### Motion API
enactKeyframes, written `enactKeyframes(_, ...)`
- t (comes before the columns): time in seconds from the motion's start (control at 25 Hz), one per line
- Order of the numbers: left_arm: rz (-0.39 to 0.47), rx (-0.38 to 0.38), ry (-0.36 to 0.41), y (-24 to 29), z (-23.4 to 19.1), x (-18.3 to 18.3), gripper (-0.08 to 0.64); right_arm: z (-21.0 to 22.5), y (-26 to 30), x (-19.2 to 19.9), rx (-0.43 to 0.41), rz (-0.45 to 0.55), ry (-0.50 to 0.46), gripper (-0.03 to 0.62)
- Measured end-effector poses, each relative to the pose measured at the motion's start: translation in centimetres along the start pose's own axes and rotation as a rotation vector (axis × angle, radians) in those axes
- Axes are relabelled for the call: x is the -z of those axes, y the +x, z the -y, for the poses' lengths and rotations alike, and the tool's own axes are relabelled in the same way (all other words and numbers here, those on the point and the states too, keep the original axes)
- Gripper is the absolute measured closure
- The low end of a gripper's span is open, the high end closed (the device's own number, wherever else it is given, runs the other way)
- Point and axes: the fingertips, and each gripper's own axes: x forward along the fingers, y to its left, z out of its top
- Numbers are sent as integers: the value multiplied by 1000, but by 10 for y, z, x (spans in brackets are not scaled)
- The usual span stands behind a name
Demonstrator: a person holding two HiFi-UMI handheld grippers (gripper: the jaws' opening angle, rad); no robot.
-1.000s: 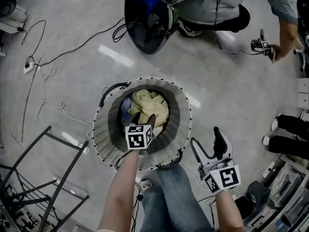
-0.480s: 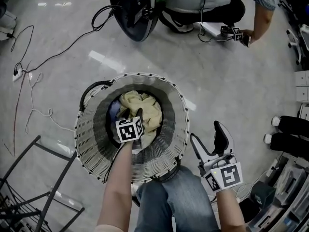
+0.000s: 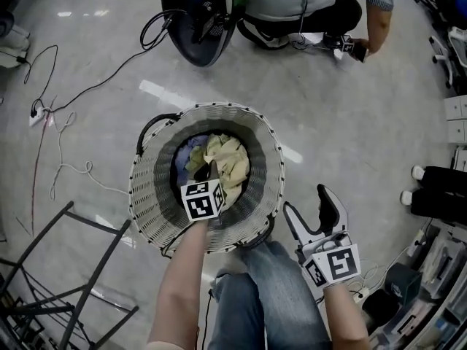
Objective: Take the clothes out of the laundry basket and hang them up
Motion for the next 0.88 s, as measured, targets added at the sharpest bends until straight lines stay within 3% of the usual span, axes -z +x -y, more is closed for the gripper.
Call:
enactKeyframes(0.36,65,70,-13,-132,38,-35,544,-52,-62,-57,-28,-4,-8,249)
enactKeyframes(0.88,210,163,-3,-345,104,-78,545,-128,-158,-99,-38,-25,-5,258)
